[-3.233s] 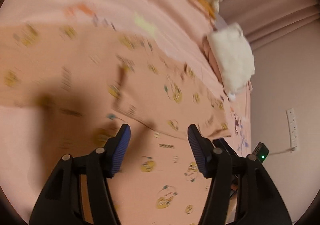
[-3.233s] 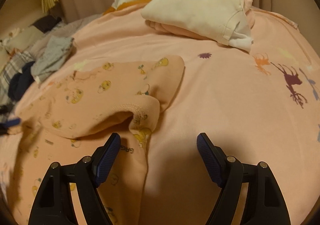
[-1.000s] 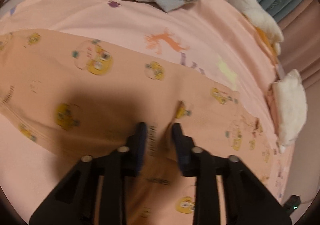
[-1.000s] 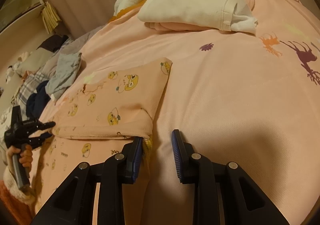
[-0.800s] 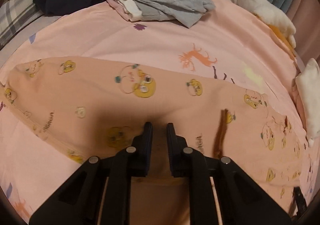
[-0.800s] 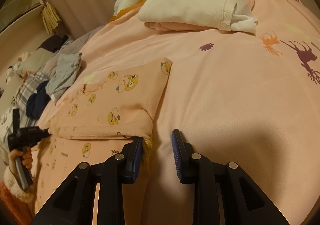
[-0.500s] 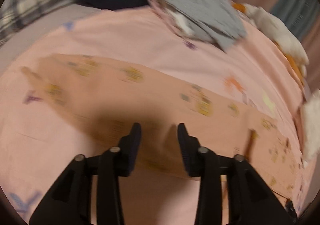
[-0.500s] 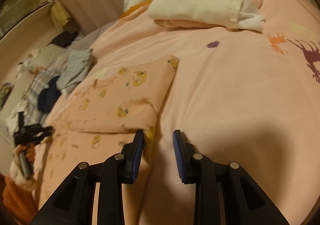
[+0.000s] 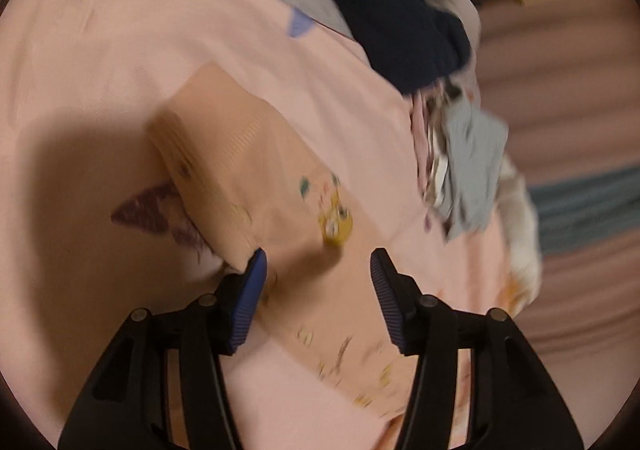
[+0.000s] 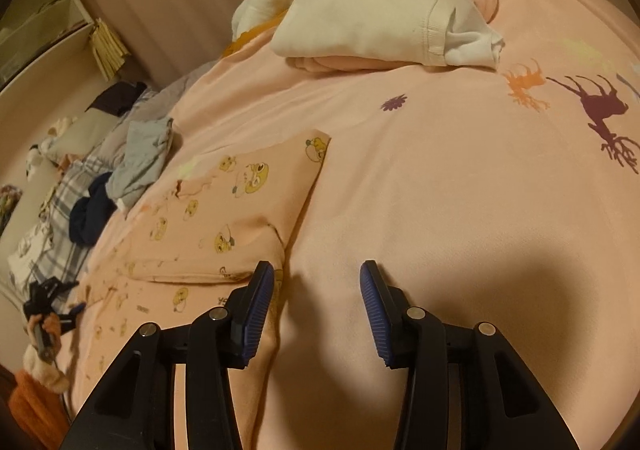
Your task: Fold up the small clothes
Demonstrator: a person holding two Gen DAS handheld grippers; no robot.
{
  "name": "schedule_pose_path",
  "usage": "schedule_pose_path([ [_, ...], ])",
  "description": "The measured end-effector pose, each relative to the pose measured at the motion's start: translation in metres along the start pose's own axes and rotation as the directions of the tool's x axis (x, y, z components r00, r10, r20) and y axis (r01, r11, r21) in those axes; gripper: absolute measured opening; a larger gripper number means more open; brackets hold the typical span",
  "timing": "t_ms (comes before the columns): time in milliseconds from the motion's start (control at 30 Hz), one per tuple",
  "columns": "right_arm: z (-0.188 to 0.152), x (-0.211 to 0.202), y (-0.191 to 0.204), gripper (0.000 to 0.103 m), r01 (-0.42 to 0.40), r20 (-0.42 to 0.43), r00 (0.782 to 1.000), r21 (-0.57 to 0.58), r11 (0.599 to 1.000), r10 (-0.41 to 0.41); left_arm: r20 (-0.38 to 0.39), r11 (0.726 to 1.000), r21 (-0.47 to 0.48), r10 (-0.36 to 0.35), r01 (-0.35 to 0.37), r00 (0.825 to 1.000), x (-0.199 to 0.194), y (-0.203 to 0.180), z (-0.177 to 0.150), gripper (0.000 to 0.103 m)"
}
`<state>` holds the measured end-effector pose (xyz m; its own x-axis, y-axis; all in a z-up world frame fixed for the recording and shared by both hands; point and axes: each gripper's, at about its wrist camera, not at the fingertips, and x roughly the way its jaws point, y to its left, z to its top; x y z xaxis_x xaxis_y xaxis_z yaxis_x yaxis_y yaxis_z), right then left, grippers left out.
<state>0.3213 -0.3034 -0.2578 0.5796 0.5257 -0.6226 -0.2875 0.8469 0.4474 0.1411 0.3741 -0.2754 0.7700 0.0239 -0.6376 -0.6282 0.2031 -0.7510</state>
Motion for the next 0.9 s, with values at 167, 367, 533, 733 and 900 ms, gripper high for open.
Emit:
schedule_pose_path([
  [167,-0.001,0.000,-0.001,0.047,-0.005,-0.002,1.000,0.002,1.000,0.005,0.004,0.999,0.036,0.002,-0.002,1.000,-0.011,-0.004,-0.001,0.053],
  [367,-0.001,0.001,-0.003,0.048,-0.011,-0.004,1.000,0.005,1.000,0.011,-0.008,0.999,0.019,0.045,-0.045,0.999,-0.027,0.008,0.004,0.055],
  [533,-0.001,0.001,-0.003,0.048,-0.011,-0.004,1.000,0.005,1.000,0.011,-0.008,0.997,0.045,0.068,-0.068,0.998,-0.038,0.018,-0.002,0.055],
  [733,-0.001,0.001,-0.003,0.048,-0.011,-0.004,1.000,0.005,1.000,0.011,0.073,0.995,0.041,0.083,-0.086,0.994,-0.031,0.017,0.009,0.055],
  [900,-0.001,0.002,-0.002,0.049,-0.005,-0.006,1.000,-0.001,1.000,0.005,0.170,0.980,0.076,0.171,-0.185,0.971,-0.022,0.005,0.020,0.041],
])
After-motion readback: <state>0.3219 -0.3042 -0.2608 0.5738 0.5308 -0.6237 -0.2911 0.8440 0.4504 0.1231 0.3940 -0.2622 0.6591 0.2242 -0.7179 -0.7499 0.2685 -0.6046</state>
